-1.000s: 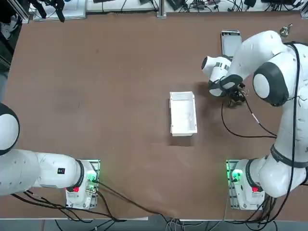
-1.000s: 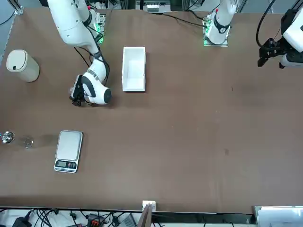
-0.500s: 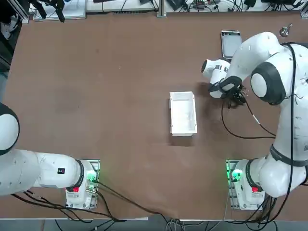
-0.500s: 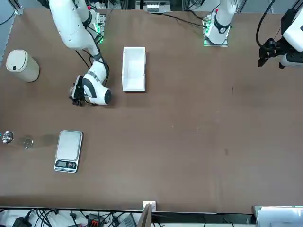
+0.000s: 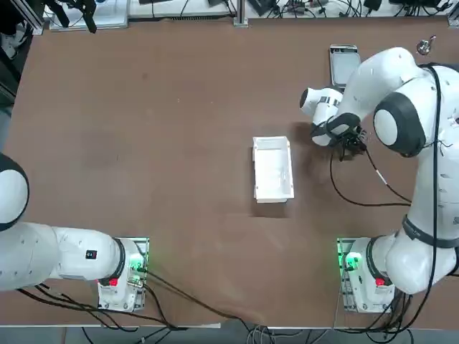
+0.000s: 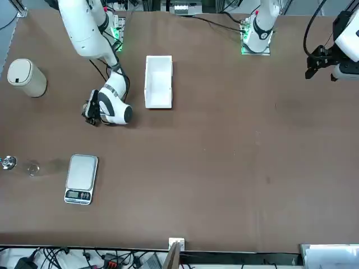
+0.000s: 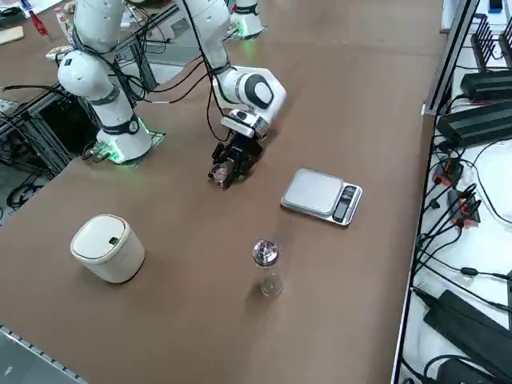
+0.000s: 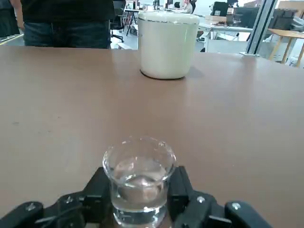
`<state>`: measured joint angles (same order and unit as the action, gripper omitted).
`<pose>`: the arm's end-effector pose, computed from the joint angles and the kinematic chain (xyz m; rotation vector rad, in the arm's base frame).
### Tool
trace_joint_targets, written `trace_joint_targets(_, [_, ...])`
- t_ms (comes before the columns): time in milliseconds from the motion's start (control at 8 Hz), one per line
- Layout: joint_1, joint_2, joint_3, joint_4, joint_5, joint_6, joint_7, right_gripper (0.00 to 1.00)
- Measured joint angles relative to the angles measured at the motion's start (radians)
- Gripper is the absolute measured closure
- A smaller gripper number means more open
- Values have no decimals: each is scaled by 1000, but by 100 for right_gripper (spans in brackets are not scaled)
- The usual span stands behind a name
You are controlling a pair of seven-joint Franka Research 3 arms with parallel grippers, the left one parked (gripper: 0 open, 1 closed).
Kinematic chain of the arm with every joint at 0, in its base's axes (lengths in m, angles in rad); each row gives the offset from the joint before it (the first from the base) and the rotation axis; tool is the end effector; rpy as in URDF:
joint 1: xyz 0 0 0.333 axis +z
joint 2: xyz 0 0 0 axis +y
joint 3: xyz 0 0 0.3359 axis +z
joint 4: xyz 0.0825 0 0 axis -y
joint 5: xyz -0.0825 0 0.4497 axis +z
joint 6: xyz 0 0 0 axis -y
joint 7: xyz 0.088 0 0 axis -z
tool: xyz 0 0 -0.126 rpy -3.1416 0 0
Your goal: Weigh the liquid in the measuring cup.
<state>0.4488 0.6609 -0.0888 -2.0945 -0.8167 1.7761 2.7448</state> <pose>0.4925 0.0957 0.0368 1.3093 -1.6157 0.8025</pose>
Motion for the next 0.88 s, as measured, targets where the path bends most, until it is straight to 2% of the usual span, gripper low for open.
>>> trace_joint_targets(375, [2,-1,0,36,-40,-21,0,38])
trace_joint_targets(875, [44,-5,3,149,-202,-64,-47,38])
